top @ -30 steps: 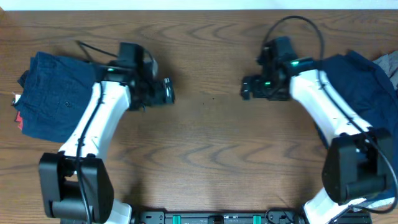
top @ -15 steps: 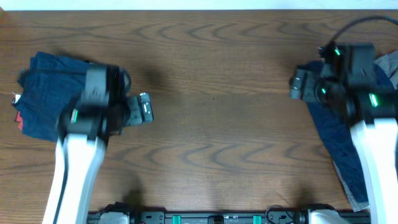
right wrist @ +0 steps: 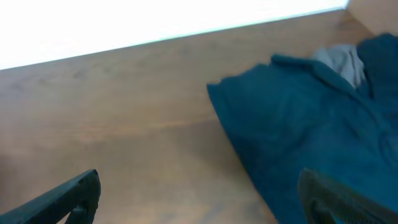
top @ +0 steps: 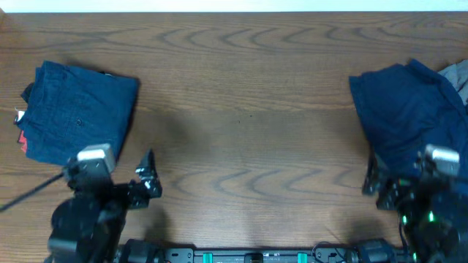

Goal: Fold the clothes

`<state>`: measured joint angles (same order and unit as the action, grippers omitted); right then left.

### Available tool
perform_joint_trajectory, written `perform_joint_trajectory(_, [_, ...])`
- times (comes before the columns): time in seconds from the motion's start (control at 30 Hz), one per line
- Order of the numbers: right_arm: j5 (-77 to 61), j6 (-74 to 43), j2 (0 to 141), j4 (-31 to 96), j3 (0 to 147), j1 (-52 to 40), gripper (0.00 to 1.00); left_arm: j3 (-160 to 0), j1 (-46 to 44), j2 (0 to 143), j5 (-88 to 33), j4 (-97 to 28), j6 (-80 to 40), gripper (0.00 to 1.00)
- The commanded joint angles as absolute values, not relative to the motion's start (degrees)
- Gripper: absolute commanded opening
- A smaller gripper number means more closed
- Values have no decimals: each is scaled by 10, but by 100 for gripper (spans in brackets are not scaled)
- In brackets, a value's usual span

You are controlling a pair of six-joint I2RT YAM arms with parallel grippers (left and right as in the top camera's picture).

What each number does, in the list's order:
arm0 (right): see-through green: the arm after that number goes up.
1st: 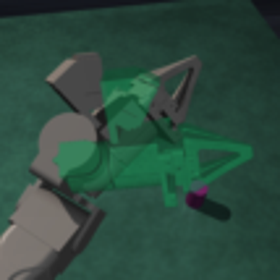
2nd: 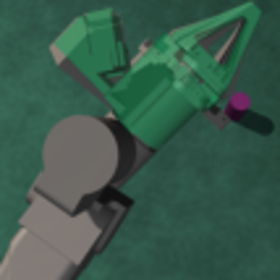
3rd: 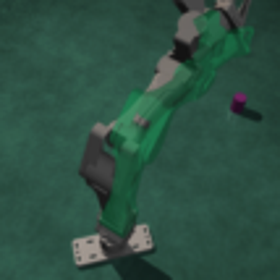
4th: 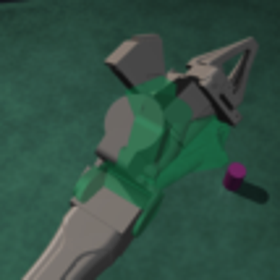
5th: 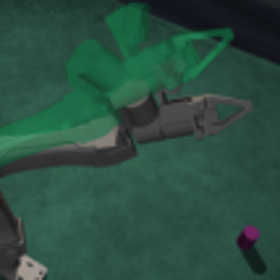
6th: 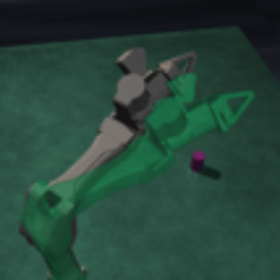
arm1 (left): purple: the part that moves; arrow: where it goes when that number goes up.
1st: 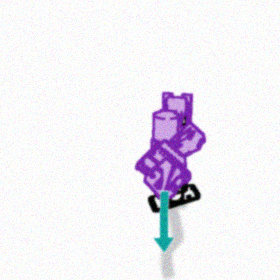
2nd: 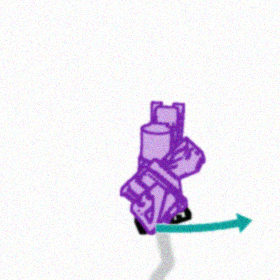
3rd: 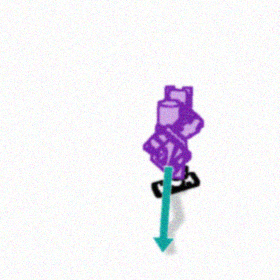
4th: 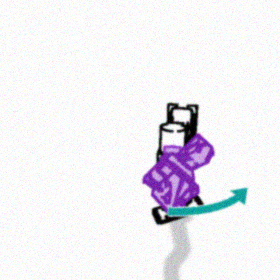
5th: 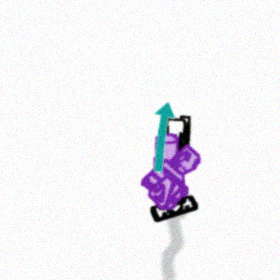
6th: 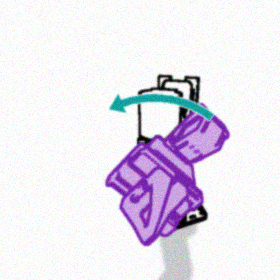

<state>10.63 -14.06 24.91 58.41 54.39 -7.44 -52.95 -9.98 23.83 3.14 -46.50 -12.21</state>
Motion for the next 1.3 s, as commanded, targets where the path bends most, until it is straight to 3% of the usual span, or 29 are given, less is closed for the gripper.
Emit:
perform_joint_trajectory(0.0, [120,-147,217,629,537,-79,99,-527,-102,216,41,-467,-125,98])
perform_joint_trajectory(0.17, [121,-152,208,717,536,-79,99,-527,-102,214,41,-475,-125,98])
perform_joint_trajectory(0.8, [118,-152,183,709,523,-79,99,-527,-102,215,41,-479,-125,98])
perform_joint_trajectory(1.1, [113,-152,-2,565,338,-43,99,-527,-102,215,41,-480,-125,98])
perform_joint_trajectory(1.27, [98,-116,8,419,241,-34,99,-527,-102,215,41,-480,-125,98])
